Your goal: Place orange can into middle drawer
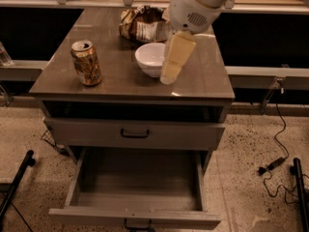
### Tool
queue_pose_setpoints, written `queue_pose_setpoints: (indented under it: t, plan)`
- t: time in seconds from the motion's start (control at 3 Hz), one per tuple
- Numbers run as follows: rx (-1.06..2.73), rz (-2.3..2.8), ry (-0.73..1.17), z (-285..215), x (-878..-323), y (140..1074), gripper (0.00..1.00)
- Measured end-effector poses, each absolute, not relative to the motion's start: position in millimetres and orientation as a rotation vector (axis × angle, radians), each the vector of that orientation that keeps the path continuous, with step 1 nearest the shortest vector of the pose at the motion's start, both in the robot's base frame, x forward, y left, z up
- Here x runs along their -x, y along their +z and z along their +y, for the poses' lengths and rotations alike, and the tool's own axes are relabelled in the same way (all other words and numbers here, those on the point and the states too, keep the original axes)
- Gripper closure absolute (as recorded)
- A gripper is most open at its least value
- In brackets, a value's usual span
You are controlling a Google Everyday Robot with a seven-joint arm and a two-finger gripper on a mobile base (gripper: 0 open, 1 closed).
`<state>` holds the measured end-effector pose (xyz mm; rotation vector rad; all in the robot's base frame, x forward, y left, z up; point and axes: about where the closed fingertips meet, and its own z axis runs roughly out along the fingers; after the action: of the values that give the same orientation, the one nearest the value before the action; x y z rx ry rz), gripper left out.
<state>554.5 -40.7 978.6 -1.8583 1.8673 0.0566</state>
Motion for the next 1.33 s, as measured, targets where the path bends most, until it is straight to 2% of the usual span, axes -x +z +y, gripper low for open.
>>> queue_pose_setpoints:
  t: [0.33,0.67,1.33]
  plan:
    - [1.823,1.804,0.172,34.7,-586.7,971.2,0.00]
    - [1.608,1.866,0.292,98.4,-615.3,959.0,0.00]
    - [1.303,1.979,0.359,150.9,-648.8,936.9,0.00]
